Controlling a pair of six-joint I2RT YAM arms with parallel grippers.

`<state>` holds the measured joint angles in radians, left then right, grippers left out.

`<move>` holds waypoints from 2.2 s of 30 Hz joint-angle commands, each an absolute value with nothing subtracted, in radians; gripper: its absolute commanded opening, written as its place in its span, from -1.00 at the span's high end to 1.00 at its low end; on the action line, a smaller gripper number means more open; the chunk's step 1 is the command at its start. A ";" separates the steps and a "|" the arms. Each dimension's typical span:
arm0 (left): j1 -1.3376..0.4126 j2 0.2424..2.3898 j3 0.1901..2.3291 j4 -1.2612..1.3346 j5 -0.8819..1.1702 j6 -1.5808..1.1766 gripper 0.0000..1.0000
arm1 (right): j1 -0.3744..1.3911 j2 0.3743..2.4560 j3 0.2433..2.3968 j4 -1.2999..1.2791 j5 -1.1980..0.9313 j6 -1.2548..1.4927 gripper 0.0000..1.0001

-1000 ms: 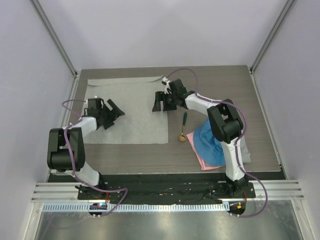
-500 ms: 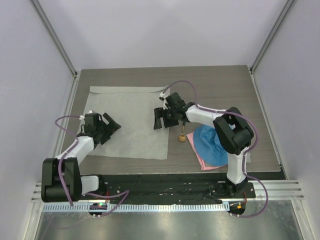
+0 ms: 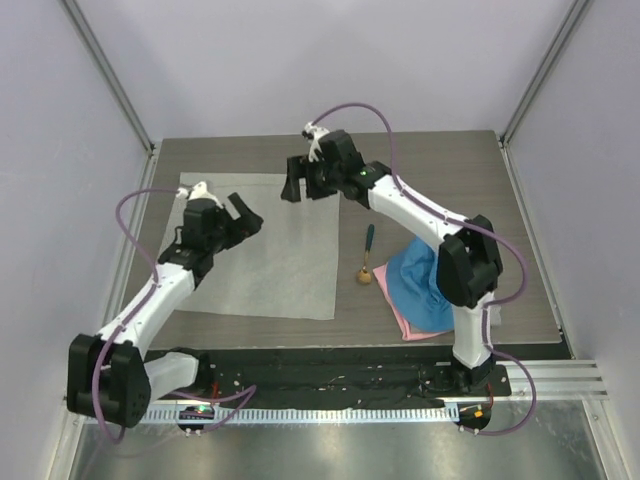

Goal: Fold the napkin, place the utensils inside, and roll it up
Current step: Flatten the napkin out

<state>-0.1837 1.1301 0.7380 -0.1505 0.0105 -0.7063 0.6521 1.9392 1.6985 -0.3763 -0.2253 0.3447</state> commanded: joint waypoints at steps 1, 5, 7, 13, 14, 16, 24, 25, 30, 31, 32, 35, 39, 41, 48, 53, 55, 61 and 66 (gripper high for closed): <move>-0.354 1.216 0.709 0.081 -0.006 -0.744 -0.81 | 0.609 2.152 1.909 -0.307 -0.181 0.333 -0.67; -0.521 1.290 0.620 0.299 -0.024 -0.736 -0.80 | 0.568 2.323 2.045 -0.172 -0.251 0.389 -0.67; -0.578 1.337 0.595 0.368 -0.041 -0.736 -0.79 | 0.545 2.387 2.104 -0.132 -0.297 0.451 -0.66; -0.598 1.396 0.540 0.347 -0.057 -0.742 -0.79 | 0.512 2.525 2.146 0.035 -0.362 0.567 -0.65; -0.598 1.396 0.520 0.341 -0.057 -0.742 -0.79 | 0.506 2.533 2.145 0.064 -0.357 0.574 -0.65; -0.598 1.391 0.500 0.327 -0.055 -0.747 -0.79 | 0.500 2.552 2.144 0.090 -0.347 0.595 -0.65; -0.598 1.365 0.465 0.193 -0.049 -0.753 -0.80 | 0.465 2.674 2.240 0.120 -0.324 0.690 -0.65; -0.598 1.364 0.456 0.196 -0.046 -0.758 -0.80 | 0.459 2.692 2.253 0.120 -0.324 0.696 -0.64; -0.598 1.388 0.457 0.196 -0.034 -0.773 -0.81 | 0.457 2.746 2.309 0.123 -0.302 0.703 -0.64; -0.598 1.391 0.456 0.196 -0.034 -0.776 -0.81 | 0.454 2.753 2.327 0.123 -0.275 0.706 -0.65; -0.600 1.394 0.453 0.196 -0.034 -0.791 -0.81 | 0.453 2.766 2.333 0.123 -0.259 0.707 -0.64; -0.598 1.404 0.442 0.198 -0.037 -0.814 -0.81 | 0.440 2.778 2.344 0.141 -0.187 0.725 -0.64; -0.598 1.402 0.437 0.198 -0.040 -0.822 -0.81 | 0.419 2.813 2.402 0.208 -0.158 0.778 -0.64; -0.598 1.402 0.437 0.196 -0.040 -0.822 -0.81 | 0.408 2.830 2.443 0.241 -0.166 0.807 -0.64; -0.598 1.399 0.457 0.186 -0.046 -0.813 -0.81 | 0.374 2.717 2.346 0.377 -0.386 0.804 -0.64; -0.600 1.384 0.474 0.166 -0.044 -0.792 -0.81 | 0.376 2.419 2.019 0.463 -0.428 0.758 -0.64; -0.600 1.374 0.479 0.156 -0.041 -0.785 -0.81 | 0.379 2.375 1.924 0.421 -0.429 0.755 -0.64; -0.600 1.370 0.488 0.144 -0.028 -0.776 -0.81 | 0.388 2.350 1.819 0.397 -0.475 0.825 -0.57; -0.600 1.370 0.497 0.129 -0.021 -0.770 -0.81 | 0.394 2.439 1.894 0.371 -0.495 0.859 -0.55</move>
